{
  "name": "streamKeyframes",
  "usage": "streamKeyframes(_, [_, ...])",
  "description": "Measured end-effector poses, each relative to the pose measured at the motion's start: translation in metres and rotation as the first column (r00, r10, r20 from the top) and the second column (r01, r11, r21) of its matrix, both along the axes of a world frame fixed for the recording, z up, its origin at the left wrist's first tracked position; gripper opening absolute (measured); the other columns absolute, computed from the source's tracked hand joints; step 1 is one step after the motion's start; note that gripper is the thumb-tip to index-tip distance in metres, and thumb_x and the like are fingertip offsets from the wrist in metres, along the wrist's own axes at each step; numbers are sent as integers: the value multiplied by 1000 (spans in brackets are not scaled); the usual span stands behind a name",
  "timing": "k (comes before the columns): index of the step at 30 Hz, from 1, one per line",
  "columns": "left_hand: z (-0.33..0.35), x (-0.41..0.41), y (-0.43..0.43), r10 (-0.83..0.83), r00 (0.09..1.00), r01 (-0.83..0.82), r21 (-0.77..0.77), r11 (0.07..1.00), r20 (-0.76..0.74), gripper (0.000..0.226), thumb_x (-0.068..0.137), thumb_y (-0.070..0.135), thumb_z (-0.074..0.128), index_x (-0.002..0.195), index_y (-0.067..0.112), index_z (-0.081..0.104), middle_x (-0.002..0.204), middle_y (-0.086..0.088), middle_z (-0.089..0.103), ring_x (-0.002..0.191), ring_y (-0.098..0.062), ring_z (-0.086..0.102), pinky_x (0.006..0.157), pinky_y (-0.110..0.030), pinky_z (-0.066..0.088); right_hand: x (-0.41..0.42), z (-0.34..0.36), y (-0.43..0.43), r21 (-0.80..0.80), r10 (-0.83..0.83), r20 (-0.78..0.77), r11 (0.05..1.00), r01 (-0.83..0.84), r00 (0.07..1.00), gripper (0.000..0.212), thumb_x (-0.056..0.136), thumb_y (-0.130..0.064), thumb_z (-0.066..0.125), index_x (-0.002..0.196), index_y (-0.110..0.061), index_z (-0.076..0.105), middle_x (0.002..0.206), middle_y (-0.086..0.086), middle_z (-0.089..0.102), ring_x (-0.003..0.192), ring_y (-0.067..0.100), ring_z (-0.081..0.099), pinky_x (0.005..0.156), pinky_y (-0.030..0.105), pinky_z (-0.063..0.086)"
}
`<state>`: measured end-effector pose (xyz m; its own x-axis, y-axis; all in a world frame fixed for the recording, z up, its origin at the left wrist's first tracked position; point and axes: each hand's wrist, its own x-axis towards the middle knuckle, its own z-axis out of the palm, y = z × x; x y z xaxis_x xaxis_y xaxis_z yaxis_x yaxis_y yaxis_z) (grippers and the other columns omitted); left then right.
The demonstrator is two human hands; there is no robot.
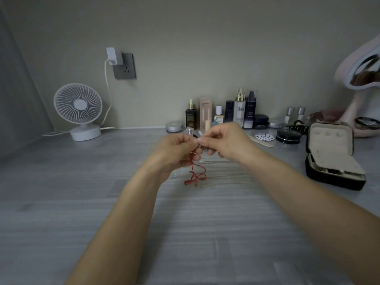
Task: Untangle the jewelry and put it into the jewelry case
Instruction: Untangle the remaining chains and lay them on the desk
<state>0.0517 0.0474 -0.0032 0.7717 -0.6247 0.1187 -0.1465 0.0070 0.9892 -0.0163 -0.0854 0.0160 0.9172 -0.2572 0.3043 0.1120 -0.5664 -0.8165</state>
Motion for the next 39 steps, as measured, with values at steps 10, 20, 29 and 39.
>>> streamKeyframes(10, [-2, 1, 2, -100, 991, 109, 100, 989, -91, 23, 93, 22, 51, 79, 10, 65, 51, 7, 39, 43, -6, 35, 50, -22, 45, -46, 10, -57, -2, -185, -35, 983, 185, 982, 12, 89, -17, 60, 78, -14, 64, 67, 1, 64, 42, -2, 53, 43, 16, 41])
streamKeyframes(20, [-5, 5, 11, -136, 985, 40, 641, 767, 102, 17, 89, 21, 59, 77, 16, 70, 55, 6, 48, 46, -7, 38, 46, -21, 30, -104, -49, -132, -135, -345, -207, 937, 323, 915, 5, 83, -6, 66, 78, -4, 66, 50, -1, 60, 52, 16, 48, 46, 12, 39])
streamKeyframes(29, [-3, 1, 15, -386, 922, 184, 831, 525, 40, 8, 81, 25, 70, 74, 22, 68, 60, 12, 60, 55, -2, 49, 52, -15, 38, -114, -64, -142, -418, -305, -351, 897, 144, 885, 11, 75, -22, 75, 68, -25, 68, 71, -6, 67, 68, 14, 61, 65, 26, 47])
streamKeyframes(39, [-10, -3, -1, -321, 861, -122, 773, 623, 394, 12, 79, 37, 70, 81, 25, 69, 76, 13, 61, 75, -8, 56, 59, -16, 40, -83, -56, -114, -563, -287, -227, 818, 115, 931, 10, 79, -29, 70, 74, -33, 63, 67, -12, 50, 65, 4, 48, 57, 20, 34])
